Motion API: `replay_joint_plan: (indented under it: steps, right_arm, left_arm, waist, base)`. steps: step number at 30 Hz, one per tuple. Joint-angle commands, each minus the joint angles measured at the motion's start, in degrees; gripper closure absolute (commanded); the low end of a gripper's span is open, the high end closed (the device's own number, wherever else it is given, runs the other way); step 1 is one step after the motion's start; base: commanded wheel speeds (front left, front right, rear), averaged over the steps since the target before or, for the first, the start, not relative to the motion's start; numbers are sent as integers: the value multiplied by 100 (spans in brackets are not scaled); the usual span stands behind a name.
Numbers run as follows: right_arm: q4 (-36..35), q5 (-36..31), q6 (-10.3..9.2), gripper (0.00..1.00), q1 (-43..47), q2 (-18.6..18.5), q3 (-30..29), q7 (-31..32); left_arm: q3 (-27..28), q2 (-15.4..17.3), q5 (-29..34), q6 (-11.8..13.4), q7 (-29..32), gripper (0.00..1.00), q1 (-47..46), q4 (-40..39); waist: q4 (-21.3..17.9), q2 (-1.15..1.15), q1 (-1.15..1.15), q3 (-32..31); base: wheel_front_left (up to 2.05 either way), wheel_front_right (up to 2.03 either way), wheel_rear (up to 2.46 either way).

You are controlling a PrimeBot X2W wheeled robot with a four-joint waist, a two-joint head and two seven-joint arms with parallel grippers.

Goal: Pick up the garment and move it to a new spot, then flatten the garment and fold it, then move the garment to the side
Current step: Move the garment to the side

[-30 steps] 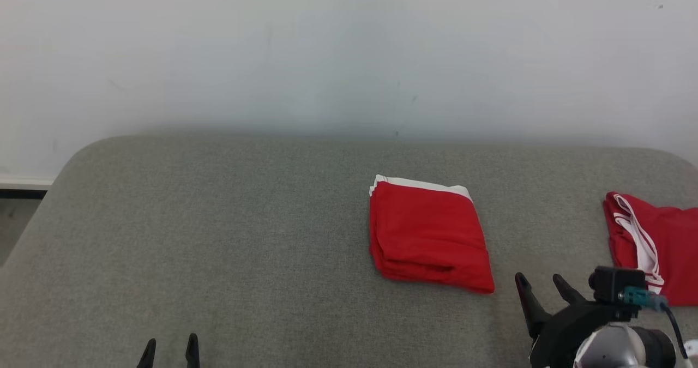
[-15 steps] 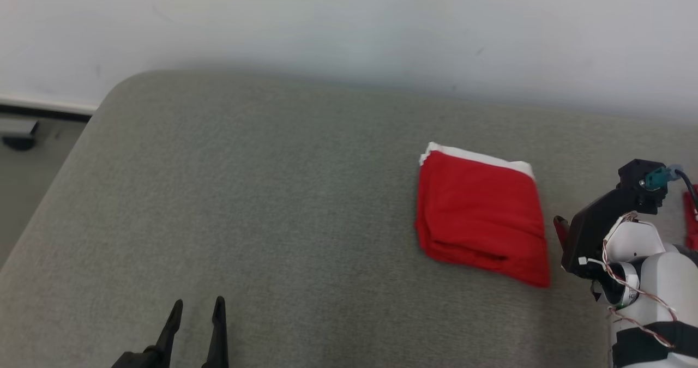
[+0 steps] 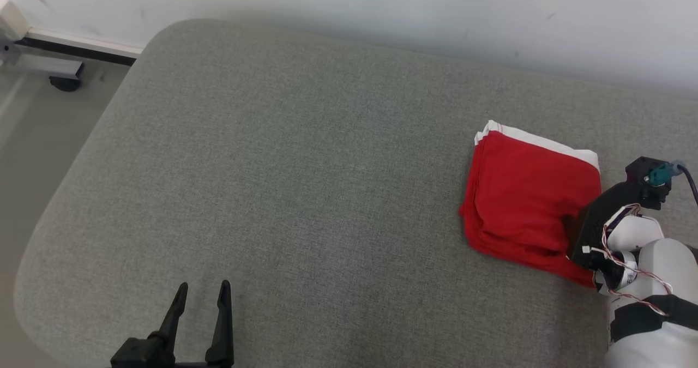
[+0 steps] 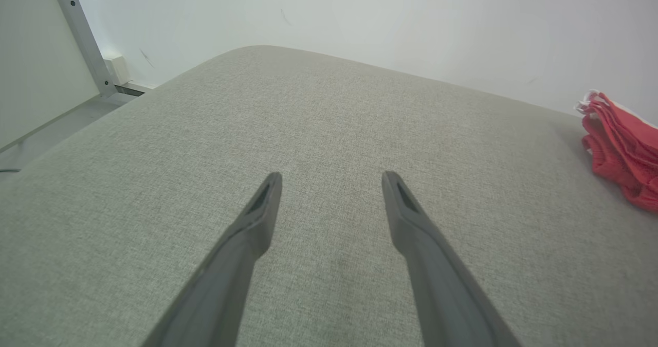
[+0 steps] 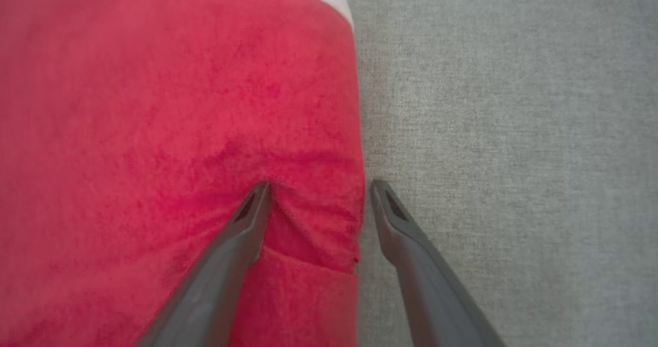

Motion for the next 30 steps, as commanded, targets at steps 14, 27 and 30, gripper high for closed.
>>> replay_joint_plan:
  steps: [14, 27, 30]
  right_arm:
    - [1010, -69, 1, 100, -117, 14, 465, -475]
    - [-298, 422, 0, 100, 379, -1776, 2834, -219]
    - [-580, 659, 0, 100, 324, -2335, 3383, -227]
  left_arm:
    - [26, 13, 69, -78, -19, 0, -2, 80]
    - [-12, 108, 10, -96, 2, 0, 68, -111]
    - [-57, 130, 10, -106, 30, 0, -24, -179]
  waist:
    - [-371, -1, -1, -106]
    - [-1587, -1, -1, -360]
    - [-1820, -1, -1, -219]
  base:
    - [0, 0, 0]
    - [0, 0, 0]
    - [0, 0, 0]
